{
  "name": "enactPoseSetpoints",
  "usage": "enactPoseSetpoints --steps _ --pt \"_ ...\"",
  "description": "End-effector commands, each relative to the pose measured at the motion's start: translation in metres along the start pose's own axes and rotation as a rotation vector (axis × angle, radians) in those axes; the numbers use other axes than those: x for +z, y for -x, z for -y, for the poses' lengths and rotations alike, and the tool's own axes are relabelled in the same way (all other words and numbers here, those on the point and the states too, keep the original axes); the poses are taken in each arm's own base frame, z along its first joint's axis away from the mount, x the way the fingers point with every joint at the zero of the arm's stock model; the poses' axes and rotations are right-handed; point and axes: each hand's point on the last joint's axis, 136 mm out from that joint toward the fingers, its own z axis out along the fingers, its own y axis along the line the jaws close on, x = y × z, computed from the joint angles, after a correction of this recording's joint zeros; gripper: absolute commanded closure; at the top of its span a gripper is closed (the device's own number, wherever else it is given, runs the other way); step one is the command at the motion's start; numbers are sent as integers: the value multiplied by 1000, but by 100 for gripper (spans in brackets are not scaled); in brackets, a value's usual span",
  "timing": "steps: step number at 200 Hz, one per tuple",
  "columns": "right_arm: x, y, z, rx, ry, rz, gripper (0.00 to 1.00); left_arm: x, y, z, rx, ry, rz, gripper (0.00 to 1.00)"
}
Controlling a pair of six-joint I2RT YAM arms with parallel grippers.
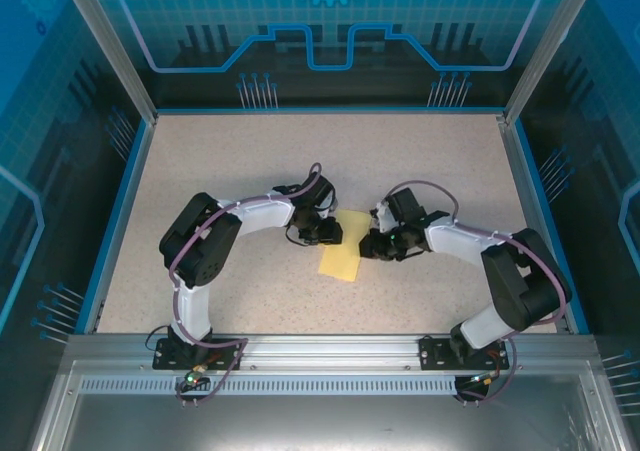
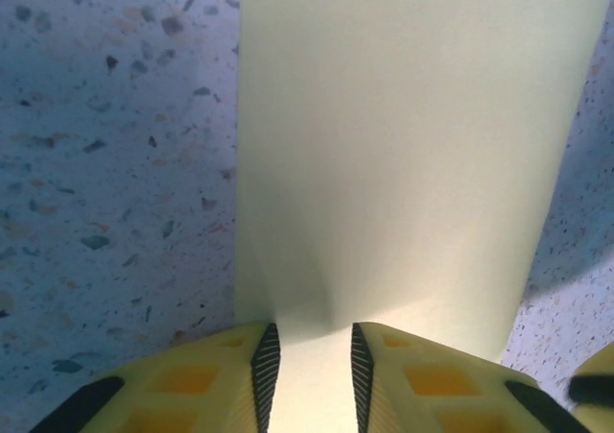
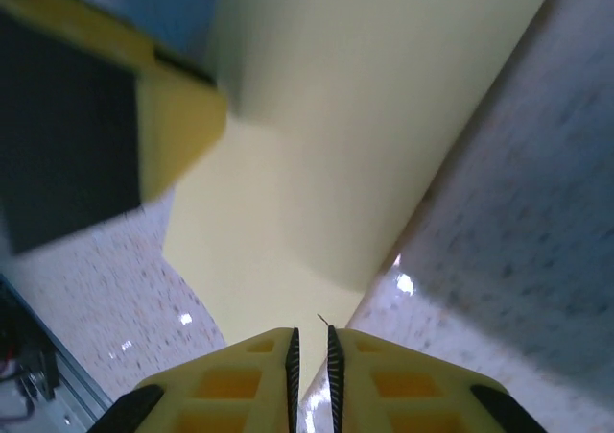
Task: Fold a paper plane with a square sheet of paper (pick it up from the middle)
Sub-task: Fold the square sheet of paper in half at the center of the table.
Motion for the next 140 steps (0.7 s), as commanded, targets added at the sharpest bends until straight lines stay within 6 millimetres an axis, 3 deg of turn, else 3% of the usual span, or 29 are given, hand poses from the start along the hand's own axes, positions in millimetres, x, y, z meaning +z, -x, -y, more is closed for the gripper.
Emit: enactPoseSetpoints --steps 1,19,30,37,64,94,140 --pt "-10 36 -7 -11 39 78 81 -10 2 2 19 18 -2 66" --pt "-4 49 -6 -18 33 76 81 -23 9 12 30 3 28 62" --pt "3 47 2 -18 13 56 81 -32 12 15 38 3 43 60" --pt "3 58 -2 -35 14 72 81 -37 13 17 43 1 53 59" --pt "16 62 12 -32 -17 47 81 -54 10 21 51 6 68 51" --pt "21 59 26 -35 -71 26 81 -61 -6 6 21 55 47 44" --pt "30 51 38 -41 -100 -9 81 -55 -37 -14 -77 76 14 39"
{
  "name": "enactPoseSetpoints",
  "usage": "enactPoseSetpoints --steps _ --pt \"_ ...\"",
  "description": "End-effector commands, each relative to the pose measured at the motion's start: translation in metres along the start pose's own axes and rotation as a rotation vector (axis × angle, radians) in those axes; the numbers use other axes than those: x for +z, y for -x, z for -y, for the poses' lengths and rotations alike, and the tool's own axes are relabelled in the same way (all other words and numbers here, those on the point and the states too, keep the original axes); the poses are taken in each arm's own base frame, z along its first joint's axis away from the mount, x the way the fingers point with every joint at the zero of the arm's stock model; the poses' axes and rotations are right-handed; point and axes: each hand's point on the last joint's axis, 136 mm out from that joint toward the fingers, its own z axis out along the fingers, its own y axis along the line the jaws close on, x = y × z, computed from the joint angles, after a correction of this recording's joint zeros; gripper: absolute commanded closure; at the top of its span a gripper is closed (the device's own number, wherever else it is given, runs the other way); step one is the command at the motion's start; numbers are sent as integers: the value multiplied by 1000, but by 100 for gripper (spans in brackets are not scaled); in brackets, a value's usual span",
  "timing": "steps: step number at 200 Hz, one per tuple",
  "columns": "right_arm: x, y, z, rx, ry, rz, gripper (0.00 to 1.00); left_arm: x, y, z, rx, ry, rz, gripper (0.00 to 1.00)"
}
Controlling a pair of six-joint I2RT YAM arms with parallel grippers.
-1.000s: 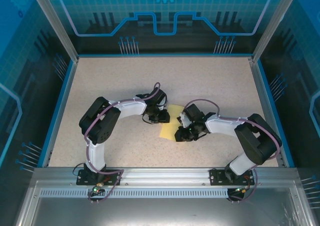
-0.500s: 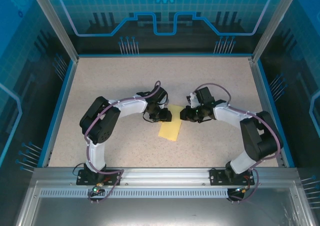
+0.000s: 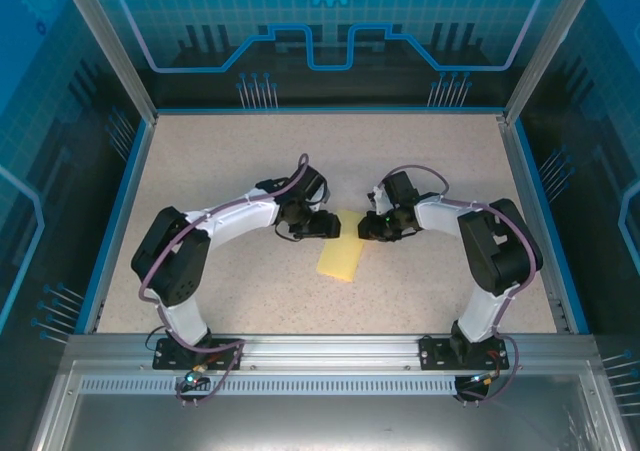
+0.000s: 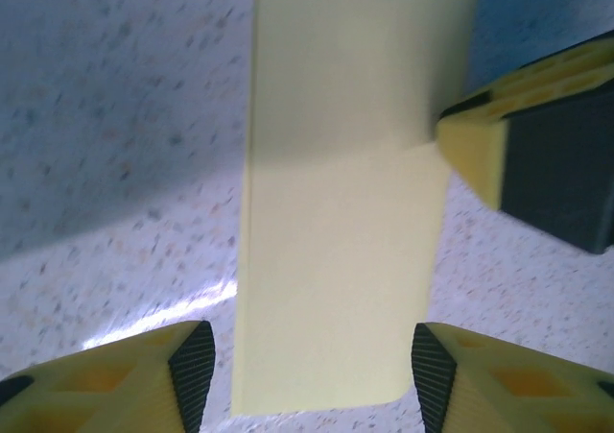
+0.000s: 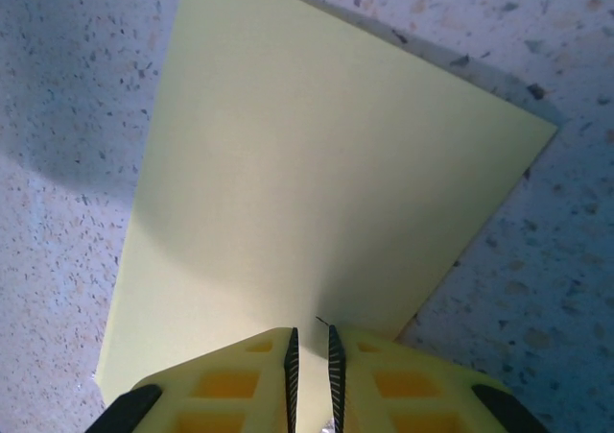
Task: Fold a paper plane with a square sheet of paper (pick it up from the middle)
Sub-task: Fold the square sheet of paper in half at the center of the table, then fold the triangle a second time at the center of the table.
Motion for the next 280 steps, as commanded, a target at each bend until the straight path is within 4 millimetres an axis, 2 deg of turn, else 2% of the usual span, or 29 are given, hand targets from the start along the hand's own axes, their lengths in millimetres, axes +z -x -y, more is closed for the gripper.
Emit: enactPoseSetpoints --steps 1,44,116,150,209,225,280 --pt "4 -2 12 -11 -35 -24 81 1 -26 -19 -81 41 -47 39" --pt "6 -4 16 -37 -45 -38 82 8 -36 -18 -142 -12 -13 37" --pt "4 -8 15 -63 -33 -50 82 22 -40 0 -221 -138 5 38" --pt "5 -10 17 -64 -37 -56 82 16 -40 -1 -229 -141 22 56" --pt "5 -10 15 -64 -26 -56 82 10 -45 2 -217 -153 15 77" --pt "4 -10 15 -63 -27 -53 82 9 -45 3 -207 -147 12 85" --pt "-3 -6 4 -75 -2 -28 82 9 -51 1 -184 -113 -25 91"
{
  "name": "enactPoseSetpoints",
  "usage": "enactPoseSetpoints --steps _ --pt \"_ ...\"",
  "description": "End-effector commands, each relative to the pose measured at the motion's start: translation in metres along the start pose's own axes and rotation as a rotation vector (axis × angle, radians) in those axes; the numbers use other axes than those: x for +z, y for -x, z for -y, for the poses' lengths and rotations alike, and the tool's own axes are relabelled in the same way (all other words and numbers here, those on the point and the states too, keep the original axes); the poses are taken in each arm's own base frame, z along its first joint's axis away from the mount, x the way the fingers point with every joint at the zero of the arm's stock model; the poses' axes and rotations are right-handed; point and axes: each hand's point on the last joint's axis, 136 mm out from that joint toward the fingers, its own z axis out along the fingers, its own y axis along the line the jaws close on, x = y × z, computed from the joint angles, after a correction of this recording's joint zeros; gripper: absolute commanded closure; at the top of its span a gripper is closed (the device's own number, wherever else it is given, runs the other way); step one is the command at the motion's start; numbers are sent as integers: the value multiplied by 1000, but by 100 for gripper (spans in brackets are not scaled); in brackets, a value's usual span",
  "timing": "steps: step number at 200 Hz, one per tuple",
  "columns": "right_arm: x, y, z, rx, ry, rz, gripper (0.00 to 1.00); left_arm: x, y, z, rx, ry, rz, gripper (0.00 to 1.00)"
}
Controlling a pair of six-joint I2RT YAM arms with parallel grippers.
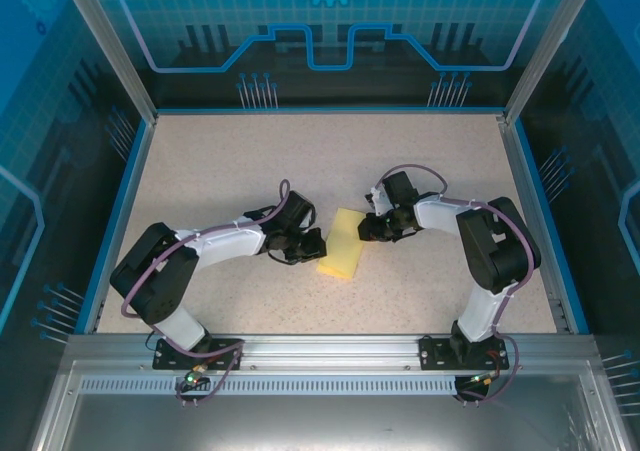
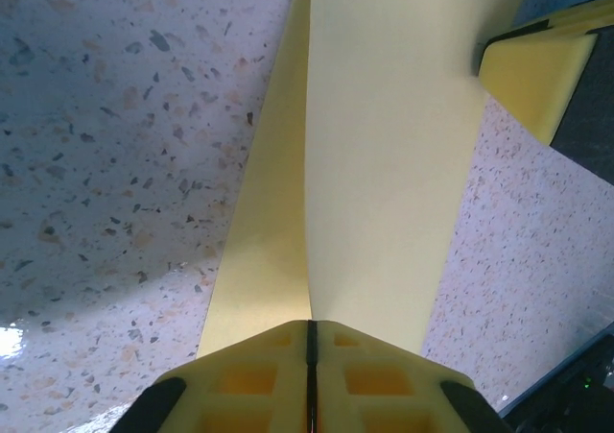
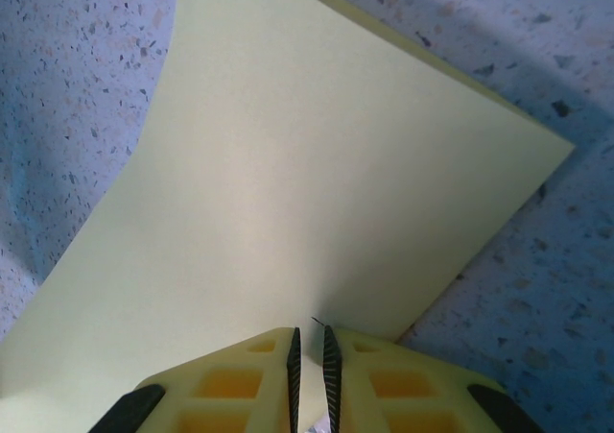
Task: Fold a paper plane with a square sheet of paper (pick it up from the middle)
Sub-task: Fold the triangle a second time at the center of the table.
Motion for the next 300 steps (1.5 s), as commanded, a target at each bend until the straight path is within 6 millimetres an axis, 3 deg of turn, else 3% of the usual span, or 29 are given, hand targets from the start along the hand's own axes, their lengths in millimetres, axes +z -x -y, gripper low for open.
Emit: enactPoseSetpoints --steps 1,84,96,160,234,300 --pt "-5 -5 2 10 -1 -14 82 -4 -9 3 32 19 -44 91" --pt "-24 -2 -27 1 84 45 81 2 -8 6 56 62 -104 91" --pt "-20 -16 -25 12 80 20 80 4 -9 8 60 65 -115 91" --pt "-6 -35 -24 29 89 -7 81 14 -5 23 91 54 -149 90" --pt "0 -37 -19 26 82 -18 82 23 2 39 114 40 -171 89" --pt "-2 -35 -20 21 79 -14 82 20 2 44 125 46 -182 87"
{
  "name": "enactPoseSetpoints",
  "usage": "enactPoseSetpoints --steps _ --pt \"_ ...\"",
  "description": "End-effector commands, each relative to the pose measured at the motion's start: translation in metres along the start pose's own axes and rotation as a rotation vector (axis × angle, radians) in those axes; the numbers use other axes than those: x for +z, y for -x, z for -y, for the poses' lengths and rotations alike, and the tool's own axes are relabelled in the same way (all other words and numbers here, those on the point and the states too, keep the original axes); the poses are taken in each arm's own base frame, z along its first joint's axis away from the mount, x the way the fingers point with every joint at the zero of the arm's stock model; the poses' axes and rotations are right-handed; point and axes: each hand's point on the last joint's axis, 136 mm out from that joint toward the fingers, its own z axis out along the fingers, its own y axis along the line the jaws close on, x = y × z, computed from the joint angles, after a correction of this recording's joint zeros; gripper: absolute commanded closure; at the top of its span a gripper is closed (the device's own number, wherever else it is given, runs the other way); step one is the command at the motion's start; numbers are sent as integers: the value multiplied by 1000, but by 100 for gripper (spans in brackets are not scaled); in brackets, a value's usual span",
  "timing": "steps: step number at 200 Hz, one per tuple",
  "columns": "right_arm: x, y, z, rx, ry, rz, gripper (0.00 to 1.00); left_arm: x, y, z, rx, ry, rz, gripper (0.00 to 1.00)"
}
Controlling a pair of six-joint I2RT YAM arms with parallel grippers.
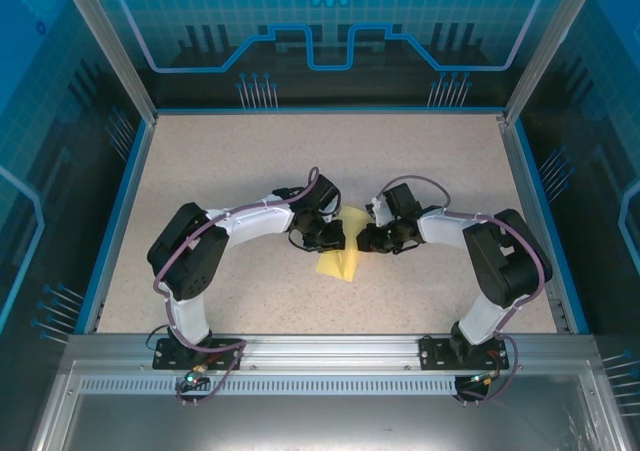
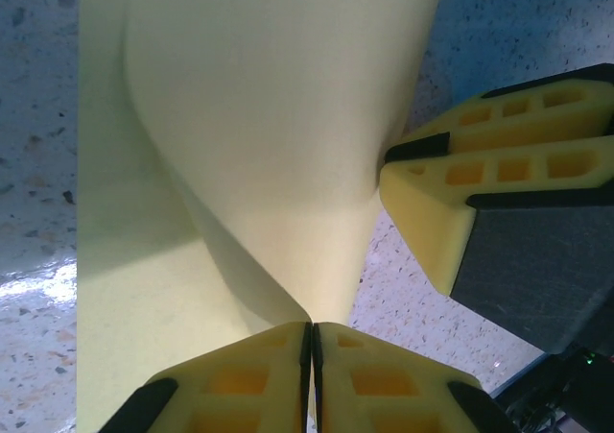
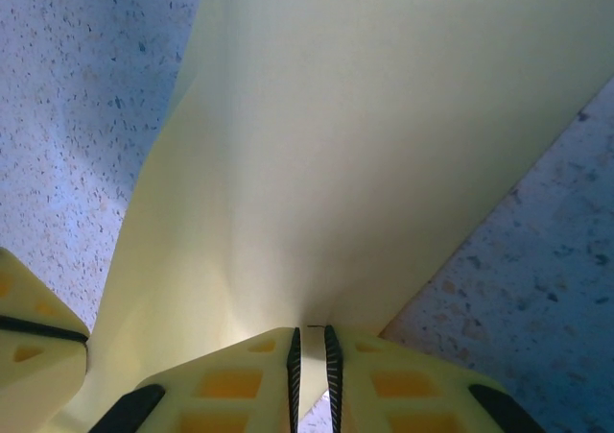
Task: Fold a paper plane with a square sheet of paper (pick it up from the middle)
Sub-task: Fold the triangle a second time at the center of the table.
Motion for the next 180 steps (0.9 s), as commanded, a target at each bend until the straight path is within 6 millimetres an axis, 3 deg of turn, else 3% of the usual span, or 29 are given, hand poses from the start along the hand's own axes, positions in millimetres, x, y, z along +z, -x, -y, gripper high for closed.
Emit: enactPoseSetpoints --steps 1,120,180 --pt "2 -4 -3 -7 8 -16 82 -2 -9 5 26 2 -40 87" --pt "-9 -8 -16 -40 72 30 82 11 0 8 29 3 -50 88" --pt "-28 -20 -57 -99 213 93 77 16 1 6 29 7 -57 88"
